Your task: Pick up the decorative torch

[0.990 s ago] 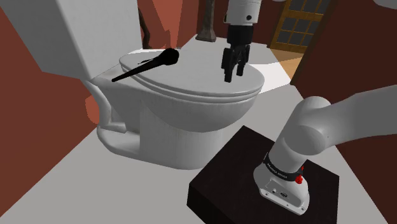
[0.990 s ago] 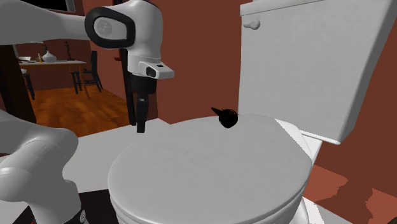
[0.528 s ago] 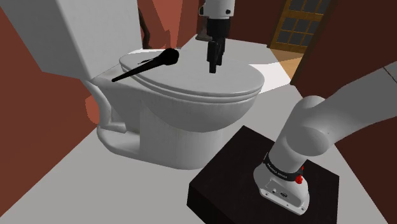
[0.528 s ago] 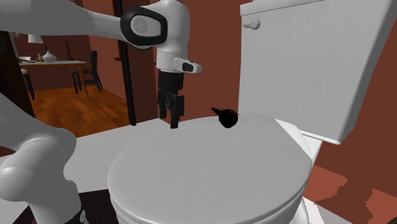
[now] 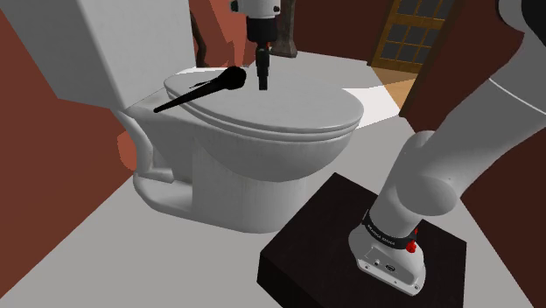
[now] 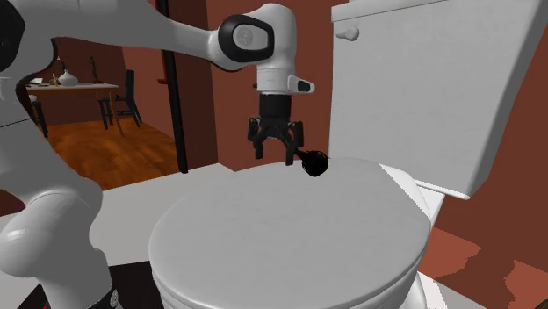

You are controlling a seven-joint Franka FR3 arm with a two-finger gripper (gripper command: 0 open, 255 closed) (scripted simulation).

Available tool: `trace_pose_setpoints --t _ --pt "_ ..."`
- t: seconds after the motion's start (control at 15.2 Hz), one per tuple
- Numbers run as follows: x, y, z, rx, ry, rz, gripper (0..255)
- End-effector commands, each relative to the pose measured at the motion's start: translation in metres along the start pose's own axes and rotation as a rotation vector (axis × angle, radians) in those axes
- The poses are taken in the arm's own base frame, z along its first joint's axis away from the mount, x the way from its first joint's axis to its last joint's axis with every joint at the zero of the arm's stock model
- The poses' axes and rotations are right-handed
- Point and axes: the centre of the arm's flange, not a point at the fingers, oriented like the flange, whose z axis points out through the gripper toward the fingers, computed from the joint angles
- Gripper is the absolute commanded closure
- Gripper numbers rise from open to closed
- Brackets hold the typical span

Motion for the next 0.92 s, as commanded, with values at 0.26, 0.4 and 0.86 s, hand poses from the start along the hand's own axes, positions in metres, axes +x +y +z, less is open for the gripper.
trace_pose_setpoints --t 0.26,0.4,0.86 --pt "0.075 0.001 -0.015 -0.074 0.014 -0.283 0" --pt "0.099 -0.003 -0.020 -0.098 0.018 -0.375 0" --pt "0.153 -0.022 -0.021 -0.155 0.029 -0.591 0"
